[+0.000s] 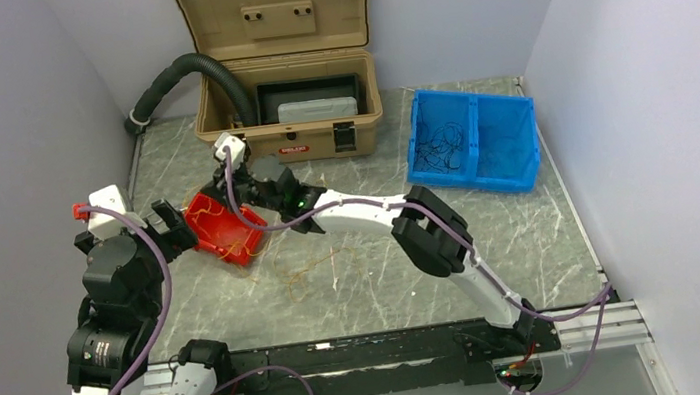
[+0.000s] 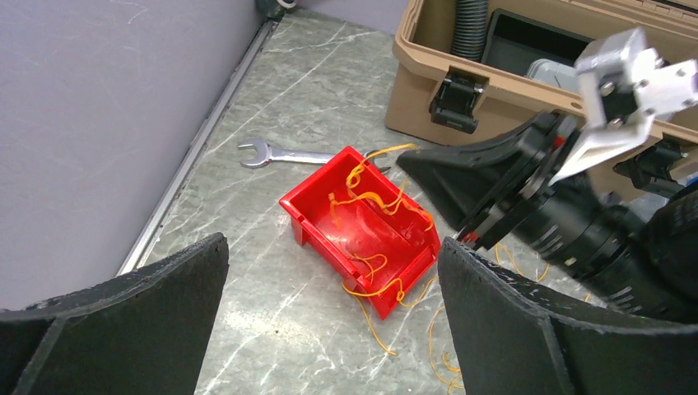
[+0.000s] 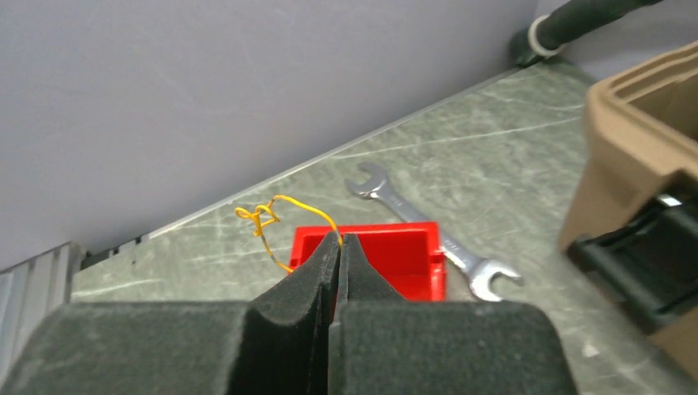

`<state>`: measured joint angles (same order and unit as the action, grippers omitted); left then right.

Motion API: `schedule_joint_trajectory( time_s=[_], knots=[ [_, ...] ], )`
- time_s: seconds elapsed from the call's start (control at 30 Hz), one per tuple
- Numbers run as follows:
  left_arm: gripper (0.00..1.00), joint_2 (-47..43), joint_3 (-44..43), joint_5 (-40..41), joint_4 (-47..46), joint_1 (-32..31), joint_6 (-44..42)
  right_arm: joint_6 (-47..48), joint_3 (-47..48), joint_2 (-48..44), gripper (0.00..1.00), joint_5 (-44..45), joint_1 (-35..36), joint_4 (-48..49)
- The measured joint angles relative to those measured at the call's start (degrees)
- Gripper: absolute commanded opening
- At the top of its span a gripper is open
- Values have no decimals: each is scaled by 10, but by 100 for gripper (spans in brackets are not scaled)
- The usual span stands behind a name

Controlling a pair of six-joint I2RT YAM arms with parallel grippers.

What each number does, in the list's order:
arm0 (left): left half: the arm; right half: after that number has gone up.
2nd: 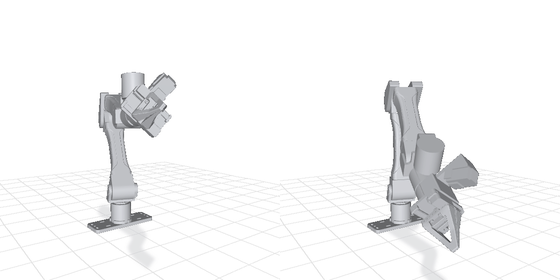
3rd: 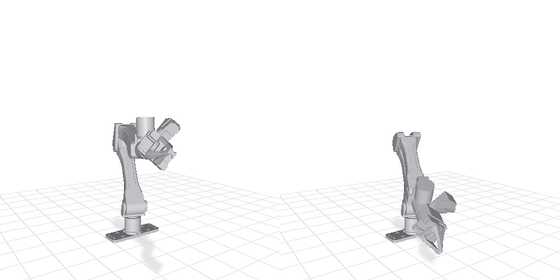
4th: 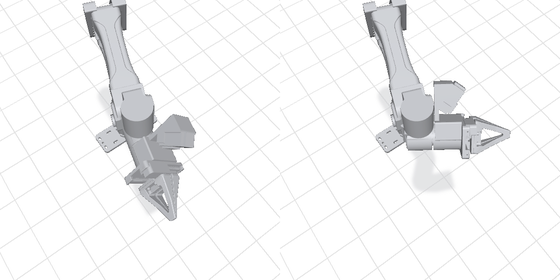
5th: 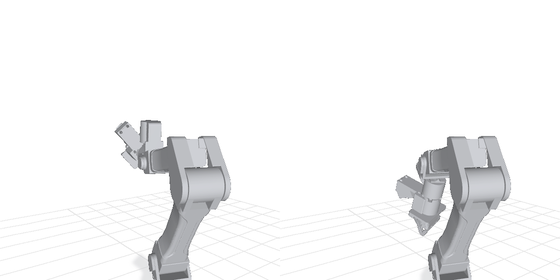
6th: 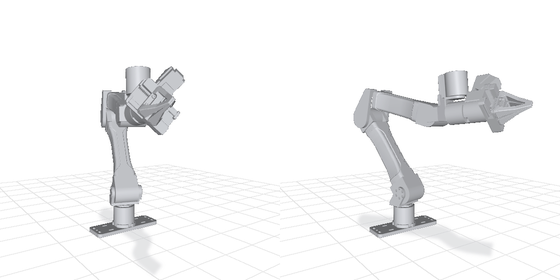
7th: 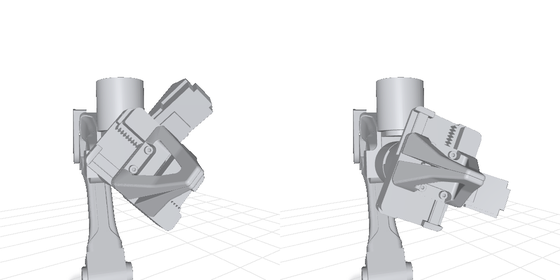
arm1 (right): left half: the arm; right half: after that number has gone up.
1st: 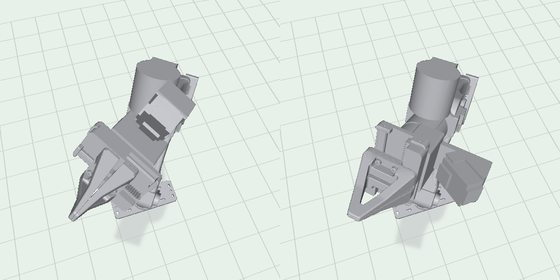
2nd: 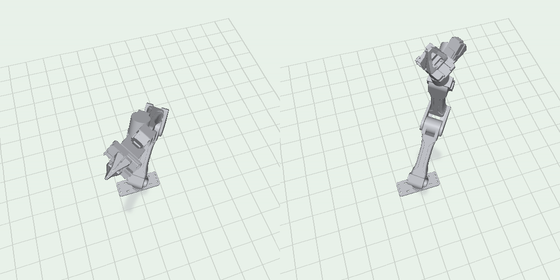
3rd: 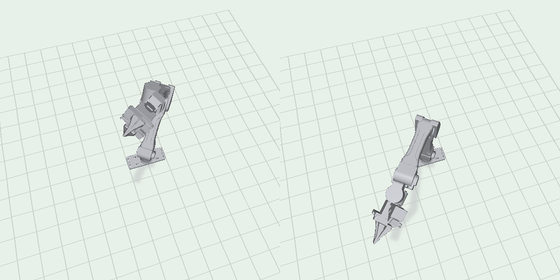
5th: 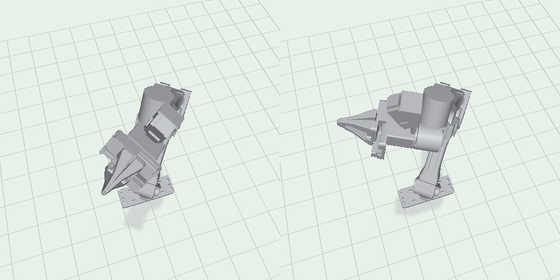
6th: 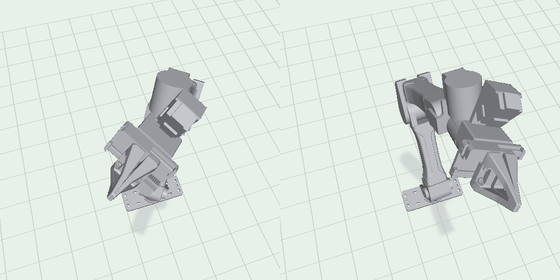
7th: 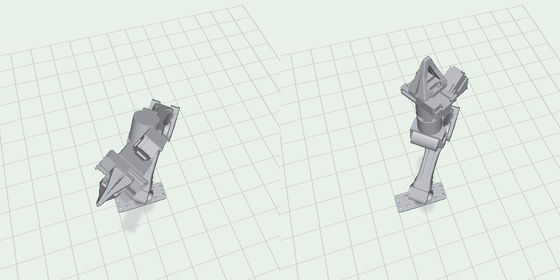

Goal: Untangle the cables

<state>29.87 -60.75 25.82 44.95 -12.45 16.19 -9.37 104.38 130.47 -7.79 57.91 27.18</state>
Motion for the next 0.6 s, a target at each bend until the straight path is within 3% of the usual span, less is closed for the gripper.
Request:
schedule_joint_trajectory(
  time_s=[0.3,0.33,0.43,0.5,0.6],
  knots=[
    [99,0,0,-1,0,0,0,-44,-15,40,3,0,27,16],
    [100,0,0,-1,0,0,-1,-49,-15,46,12,1,27,16],
    [99,0,0,-6,0,0,-3,-68,-15,61,54,3,22,16],
    [99,1,0,-12,0,0,-5,-82,-15,67,62,5,19,14],
    [99,5,0,-20,1,0,-6,-94,-19,64,65,10,13,12]
  ],
)
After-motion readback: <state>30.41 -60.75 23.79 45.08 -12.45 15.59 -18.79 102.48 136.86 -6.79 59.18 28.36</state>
